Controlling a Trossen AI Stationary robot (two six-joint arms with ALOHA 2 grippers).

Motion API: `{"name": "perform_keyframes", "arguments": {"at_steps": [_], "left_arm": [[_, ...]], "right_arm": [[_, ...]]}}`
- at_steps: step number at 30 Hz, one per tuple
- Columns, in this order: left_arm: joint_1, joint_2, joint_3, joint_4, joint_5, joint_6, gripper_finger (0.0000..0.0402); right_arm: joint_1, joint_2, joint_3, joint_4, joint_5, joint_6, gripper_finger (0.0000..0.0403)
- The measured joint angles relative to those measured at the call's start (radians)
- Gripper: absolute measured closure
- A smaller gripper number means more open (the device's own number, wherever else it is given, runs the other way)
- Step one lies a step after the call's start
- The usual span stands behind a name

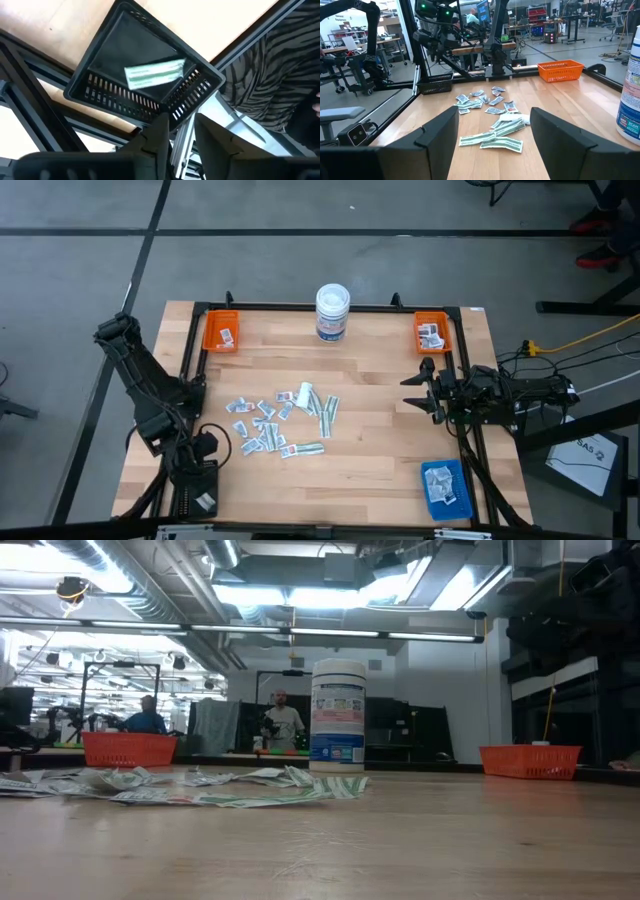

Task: Pick & Place First Aid Supplies
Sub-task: Put the green bandage pack into the black bin

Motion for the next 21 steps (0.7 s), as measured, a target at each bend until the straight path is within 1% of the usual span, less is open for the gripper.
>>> {"name": "perform_keyframes", "arguments": {"at_steps": [3, 7, 10, 15, 21], "left_arm": [[0.0, 0.0, 0.0, 0.0, -0.005, 0.027, 0.0296], [0.01, 0.0, 0.0, 0.006, -0.035, 0.067, 0.0287], [0.019, 0.0, 0.0, 0.02, -0.068, 0.099, 0.0286], [0.042, 0.0, 0.0, 0.072, -0.094, 0.164, 0.0293], [0.081, 0.0, 0.0, 0.13, -0.144, 0.269, 0.0298]], "right_arm": [[0.0, 0.0, 0.0, 0.0, 0.0, 0.0, 0.0158], [0.0, 0.0, 0.0, 0.0, 0.0, 0.0, 0.0158], [0.0, 0.0, 0.0, 0.0, 0.0, 0.0, 0.0158], [0.0, 0.0, 0.0, 0.0, 0.0, 0.0, 0.0158], [0.0, 0.0, 0.0, 0.0, 0.0, 0.0, 0.0158]]}}
